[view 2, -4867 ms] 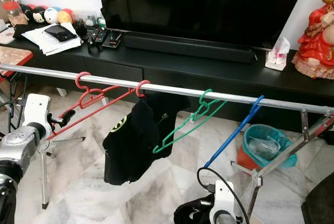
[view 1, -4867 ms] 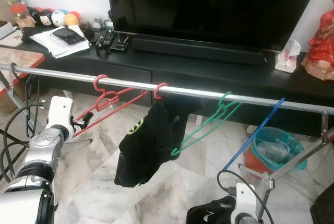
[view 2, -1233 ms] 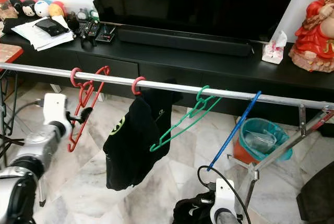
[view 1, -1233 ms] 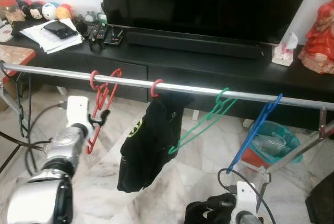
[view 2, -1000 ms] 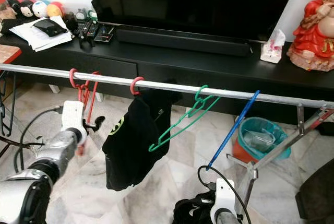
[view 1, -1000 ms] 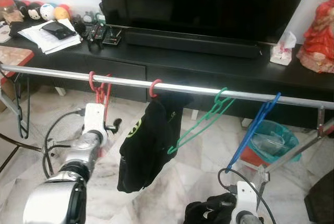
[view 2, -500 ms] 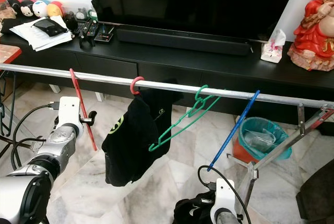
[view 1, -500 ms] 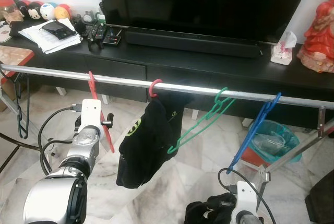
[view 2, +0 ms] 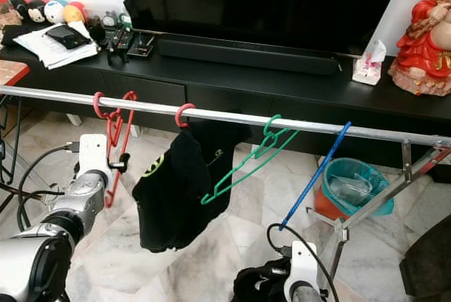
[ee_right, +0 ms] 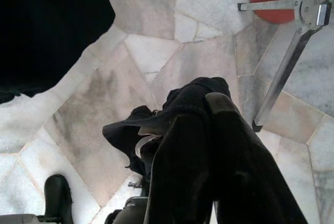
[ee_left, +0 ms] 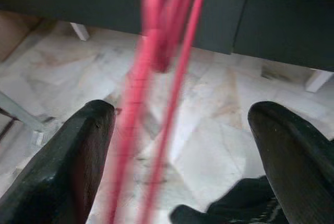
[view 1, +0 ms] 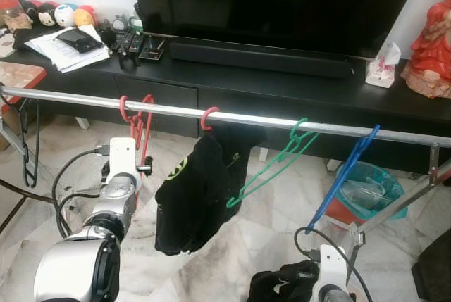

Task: Hang hanger

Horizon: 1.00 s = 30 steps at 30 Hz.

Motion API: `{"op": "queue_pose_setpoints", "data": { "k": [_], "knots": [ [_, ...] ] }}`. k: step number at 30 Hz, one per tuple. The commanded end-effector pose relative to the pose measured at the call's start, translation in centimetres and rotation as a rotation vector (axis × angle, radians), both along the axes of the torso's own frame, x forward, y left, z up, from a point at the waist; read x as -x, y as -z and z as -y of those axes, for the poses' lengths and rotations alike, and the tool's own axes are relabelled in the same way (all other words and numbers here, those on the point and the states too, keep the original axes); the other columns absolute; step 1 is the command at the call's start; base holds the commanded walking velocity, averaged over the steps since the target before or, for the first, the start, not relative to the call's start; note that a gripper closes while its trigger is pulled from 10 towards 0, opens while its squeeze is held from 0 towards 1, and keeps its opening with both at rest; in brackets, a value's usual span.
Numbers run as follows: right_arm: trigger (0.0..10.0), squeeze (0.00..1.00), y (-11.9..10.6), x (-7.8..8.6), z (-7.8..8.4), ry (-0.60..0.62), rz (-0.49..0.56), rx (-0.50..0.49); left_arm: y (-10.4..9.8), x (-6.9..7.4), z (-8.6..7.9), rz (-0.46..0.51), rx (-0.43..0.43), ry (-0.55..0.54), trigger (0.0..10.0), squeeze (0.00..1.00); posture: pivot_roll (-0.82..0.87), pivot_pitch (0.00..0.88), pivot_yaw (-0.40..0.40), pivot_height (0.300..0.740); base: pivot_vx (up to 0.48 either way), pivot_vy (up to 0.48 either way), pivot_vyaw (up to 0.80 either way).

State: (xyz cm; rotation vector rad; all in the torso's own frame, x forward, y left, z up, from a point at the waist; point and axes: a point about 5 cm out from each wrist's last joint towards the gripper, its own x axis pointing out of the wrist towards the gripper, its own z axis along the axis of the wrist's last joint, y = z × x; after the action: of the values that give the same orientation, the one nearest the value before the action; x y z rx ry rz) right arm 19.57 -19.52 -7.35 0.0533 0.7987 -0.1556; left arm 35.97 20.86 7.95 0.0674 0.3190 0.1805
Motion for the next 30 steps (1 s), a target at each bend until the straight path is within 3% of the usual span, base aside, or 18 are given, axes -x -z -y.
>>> {"op": "queue_pose_setpoints", "data": {
  "k": [1,2,13,30],
  "knots": [
    [10.0,0.00,-0.04,0.15,0.45,0.011,0.009,0.008,-0.17,-0.20,0.23,-0.001,0.047,-0.001,7.1,0.00,0.00,0.032,-0.051,0.736,0.000,0.000,0.00],
    [10.0,0.00,-0.06,0.12,0.47,0.012,0.010,0.008,-0.03,-0.11,0.25,-0.001,0.055,0.002,0.0,0.00,0.00,0.034,-0.051,0.736,0.000,0.000,0.00],
    [10.0,0.00,-0.14,-0.06,0.40,0.010,0.014,0.008,0.42,0.25,0.08,-0.002,0.061,0.019,0.0,0.00,0.01,0.041,-0.053,0.736,0.000,0.000,0.00],
    [10.0,0.00,-0.09,-0.03,0.22,0.015,0.013,0.004,0.32,0.16,0.27,-0.007,-0.009,0.044,0.0,0.00,0.01,0.036,-0.046,0.736,0.000,0.000,0.00]
  ]
}}
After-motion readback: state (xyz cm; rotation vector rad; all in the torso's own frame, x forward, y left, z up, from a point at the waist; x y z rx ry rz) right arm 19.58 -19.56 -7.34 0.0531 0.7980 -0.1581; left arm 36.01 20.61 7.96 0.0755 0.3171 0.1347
